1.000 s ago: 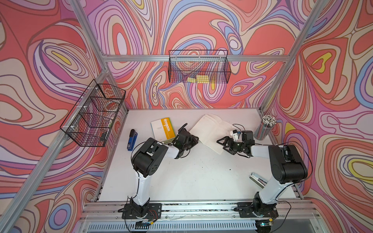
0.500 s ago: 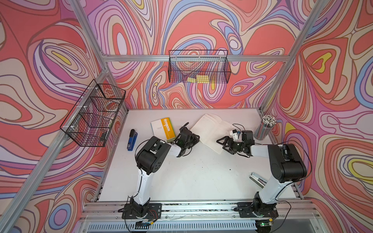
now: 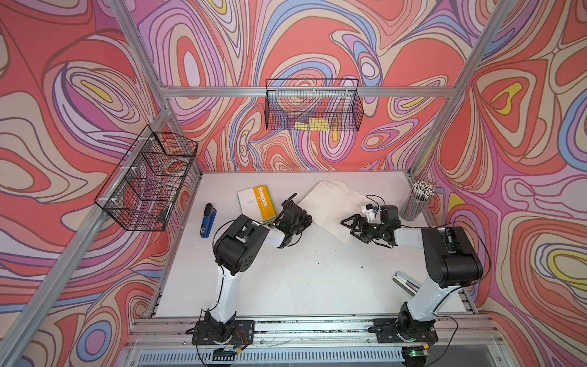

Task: Close the notebook
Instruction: Close the notebook at the center of the board.

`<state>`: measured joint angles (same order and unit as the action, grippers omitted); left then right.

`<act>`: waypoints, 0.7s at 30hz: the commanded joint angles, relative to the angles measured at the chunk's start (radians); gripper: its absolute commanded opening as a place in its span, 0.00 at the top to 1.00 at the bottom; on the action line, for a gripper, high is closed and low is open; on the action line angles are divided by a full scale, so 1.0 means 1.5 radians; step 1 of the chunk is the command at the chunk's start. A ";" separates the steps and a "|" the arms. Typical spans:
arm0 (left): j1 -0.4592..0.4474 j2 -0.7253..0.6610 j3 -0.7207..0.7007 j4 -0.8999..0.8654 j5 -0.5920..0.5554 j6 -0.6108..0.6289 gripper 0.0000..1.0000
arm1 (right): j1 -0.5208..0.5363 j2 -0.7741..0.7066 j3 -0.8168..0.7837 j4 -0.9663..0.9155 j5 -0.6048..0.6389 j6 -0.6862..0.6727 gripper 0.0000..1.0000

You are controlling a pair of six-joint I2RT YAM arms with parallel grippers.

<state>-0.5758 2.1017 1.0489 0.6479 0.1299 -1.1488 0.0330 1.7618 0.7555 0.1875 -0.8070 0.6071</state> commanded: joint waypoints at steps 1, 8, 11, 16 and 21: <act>-0.004 -0.012 -0.014 0.036 -0.006 -0.005 1.00 | -0.002 0.011 -0.006 -0.029 0.013 -0.010 0.02; -0.003 -0.065 -0.060 0.052 0.004 0.003 1.00 | -0.002 -0.024 -0.002 -0.042 0.014 -0.011 0.02; -0.003 -0.103 -0.088 0.052 0.000 0.011 1.00 | -0.002 -0.042 0.000 -0.053 0.016 -0.012 0.02; -0.003 -0.164 -0.145 0.056 -0.010 0.013 1.00 | -0.003 -0.080 -0.011 -0.070 0.023 -0.011 0.02; -0.003 -0.206 -0.210 0.090 -0.009 -0.001 1.00 | -0.002 -0.126 -0.031 -0.085 0.031 -0.006 0.02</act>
<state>-0.5762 1.8252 0.7795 0.7242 0.1322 -1.1378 0.0330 1.6142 0.7353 0.0898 -0.7792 0.6033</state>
